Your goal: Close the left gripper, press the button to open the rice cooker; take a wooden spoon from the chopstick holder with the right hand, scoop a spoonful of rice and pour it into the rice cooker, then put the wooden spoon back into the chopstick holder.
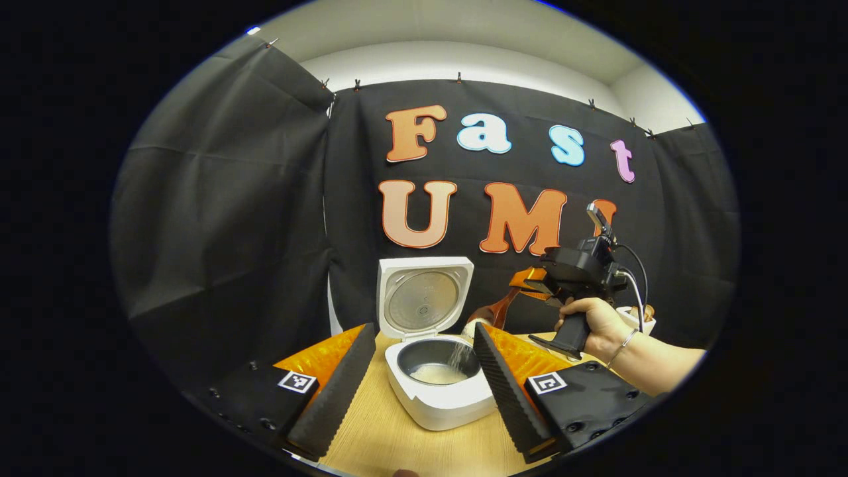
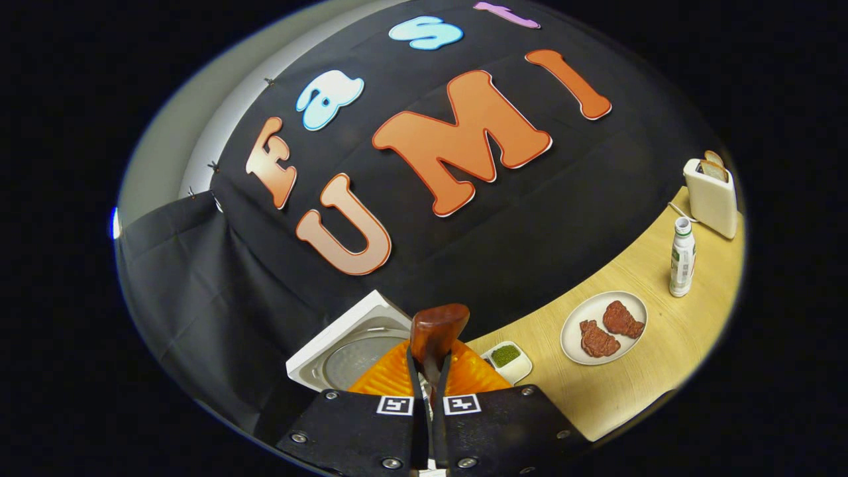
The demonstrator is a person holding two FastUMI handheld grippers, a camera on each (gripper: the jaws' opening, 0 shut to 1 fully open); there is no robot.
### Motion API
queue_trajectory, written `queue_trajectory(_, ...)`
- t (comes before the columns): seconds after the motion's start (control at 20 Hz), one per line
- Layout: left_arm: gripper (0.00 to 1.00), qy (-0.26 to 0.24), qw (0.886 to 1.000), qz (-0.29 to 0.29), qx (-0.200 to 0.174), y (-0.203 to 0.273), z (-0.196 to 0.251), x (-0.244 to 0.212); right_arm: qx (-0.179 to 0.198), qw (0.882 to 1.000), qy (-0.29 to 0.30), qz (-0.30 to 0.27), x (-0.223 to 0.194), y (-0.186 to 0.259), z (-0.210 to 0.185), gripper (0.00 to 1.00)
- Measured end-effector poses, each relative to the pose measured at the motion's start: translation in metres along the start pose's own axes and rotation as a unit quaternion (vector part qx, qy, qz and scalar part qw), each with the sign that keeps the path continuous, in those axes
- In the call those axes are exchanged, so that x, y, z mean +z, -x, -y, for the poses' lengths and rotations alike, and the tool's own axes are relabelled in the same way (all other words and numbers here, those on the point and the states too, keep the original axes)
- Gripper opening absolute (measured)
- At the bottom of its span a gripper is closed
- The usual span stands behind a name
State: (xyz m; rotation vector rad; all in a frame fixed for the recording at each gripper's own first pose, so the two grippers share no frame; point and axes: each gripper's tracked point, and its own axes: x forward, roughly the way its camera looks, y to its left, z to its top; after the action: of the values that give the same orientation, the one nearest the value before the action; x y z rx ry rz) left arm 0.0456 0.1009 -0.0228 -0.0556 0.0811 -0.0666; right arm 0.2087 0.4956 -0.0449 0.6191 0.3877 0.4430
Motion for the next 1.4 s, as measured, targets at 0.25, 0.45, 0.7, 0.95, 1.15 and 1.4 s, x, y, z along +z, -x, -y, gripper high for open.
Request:
queue_trajectory(0.25,1.00,-0.001,1.000,0.000,0.000,0.000,-0.001,-0.001,0.008,0.999,0.044,0.010,-0.003,-0.001,-0.009,0.02)
queue_trajectory(0.45,1.00,0.001,1.000,-0.001,0.001,-0.001,-0.003,-0.003,0.020,0.997,0.071,0.019,-0.001,-0.001,-0.020,0.02)
queue_trajectory(0.7,1.00,0.001,1.000,-0.004,0.002,-0.001,-0.003,-0.005,0.030,0.992,0.121,0.032,-0.001,0.000,-0.029,0.02)
queue_trajectory(0.95,1.00,0.005,1.000,-0.009,0.000,-0.003,-0.003,-0.008,0.049,0.982,0.178,0.042,-0.002,0.003,-0.039,0.02)
queue_trajectory(1.15,1.00,0.001,1.000,-0.011,0.002,-0.004,-0.004,-0.009,0.065,0.975,0.207,0.042,-0.008,0.005,-0.046,0.02)
queue_trajectory(1.4,1.00,-0.002,1.000,-0.011,0.005,-0.005,-0.007,-0.010,0.095,0.963,0.248,0.036,-0.018,0.010,-0.058,0.02)
